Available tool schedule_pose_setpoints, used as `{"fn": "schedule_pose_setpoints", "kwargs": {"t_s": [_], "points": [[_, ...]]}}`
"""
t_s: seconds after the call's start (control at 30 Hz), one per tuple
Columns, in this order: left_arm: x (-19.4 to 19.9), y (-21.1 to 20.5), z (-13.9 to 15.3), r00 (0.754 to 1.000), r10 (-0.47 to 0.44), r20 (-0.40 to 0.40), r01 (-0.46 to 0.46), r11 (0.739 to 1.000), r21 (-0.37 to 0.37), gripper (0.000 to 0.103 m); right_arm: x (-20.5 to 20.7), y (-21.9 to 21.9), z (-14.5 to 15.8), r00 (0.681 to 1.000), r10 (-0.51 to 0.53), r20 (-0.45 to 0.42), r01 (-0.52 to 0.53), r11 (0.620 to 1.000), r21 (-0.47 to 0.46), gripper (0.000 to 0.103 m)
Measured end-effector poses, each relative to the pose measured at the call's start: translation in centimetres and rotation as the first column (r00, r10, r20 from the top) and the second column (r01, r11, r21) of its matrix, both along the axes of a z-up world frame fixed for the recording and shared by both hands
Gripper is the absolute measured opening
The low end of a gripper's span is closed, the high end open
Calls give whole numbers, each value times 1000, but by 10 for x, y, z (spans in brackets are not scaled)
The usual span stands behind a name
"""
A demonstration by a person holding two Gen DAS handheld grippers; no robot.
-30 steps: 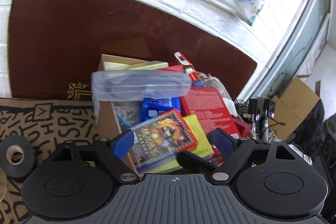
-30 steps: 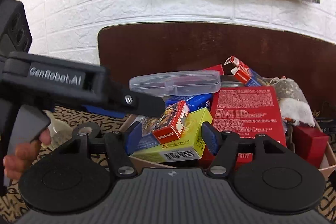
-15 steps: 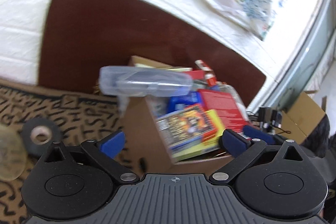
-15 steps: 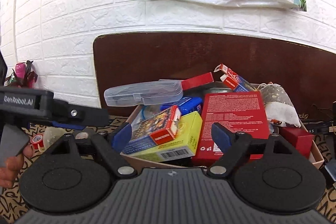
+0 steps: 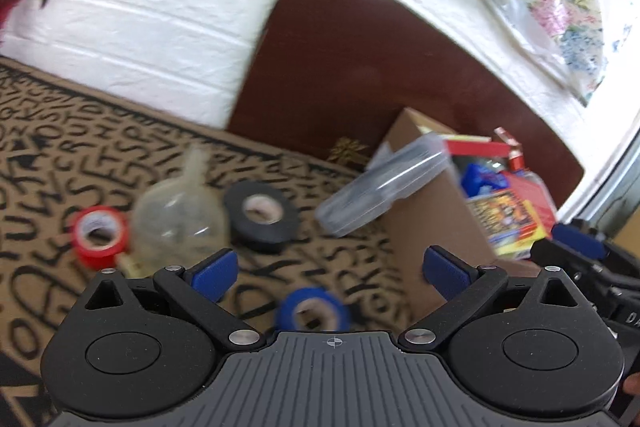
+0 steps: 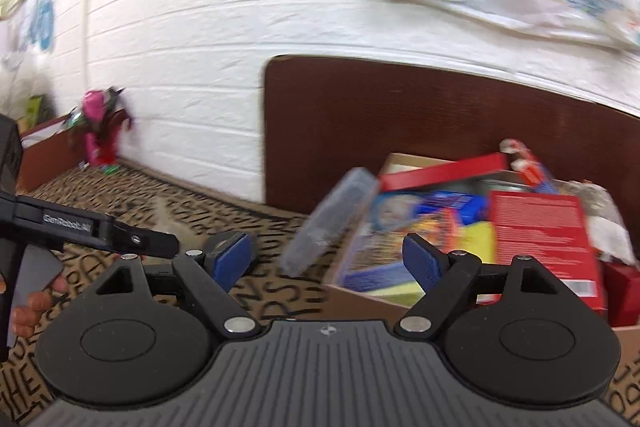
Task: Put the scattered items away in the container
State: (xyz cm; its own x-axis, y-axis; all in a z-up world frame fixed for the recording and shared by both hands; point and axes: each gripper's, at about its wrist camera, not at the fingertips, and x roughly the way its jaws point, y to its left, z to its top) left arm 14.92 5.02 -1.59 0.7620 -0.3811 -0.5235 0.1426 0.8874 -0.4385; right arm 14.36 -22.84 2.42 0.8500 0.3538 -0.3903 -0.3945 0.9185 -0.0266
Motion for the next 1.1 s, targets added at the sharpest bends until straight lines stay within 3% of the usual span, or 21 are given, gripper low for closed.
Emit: {"fn": "schedule_pose_setpoints", "kwargs": {"t_s": [0.23, 0.43, 0.63, 0.77, 1.1], "points": [[-12, 21, -10, 1000, 2, 18, -2, 1000, 10, 103, 10, 42, -15, 997, 62, -55, -63, 998, -25, 85], [-8, 38, -21, 997, 69, 21, -69, 998, 10, 103, 26, 60, -31, 992, 23, -127, -21, 1000, 16, 85], [14, 45, -27, 998, 62, 6, -62, 998, 17, 101, 42, 84, -48, 983, 8, -182, -5, 1000, 19, 85], [26, 41, -31, 1000, -26, -9, 26, 999, -33, 96, 60, 94, -55, 978, -67, -199, 72, 997, 19, 84], [65, 30, -43, 997, 56, 50, -58, 998, 30, 100, 102, 97, -71, 941, -230, -250, 252, 966, 58, 79]]}}
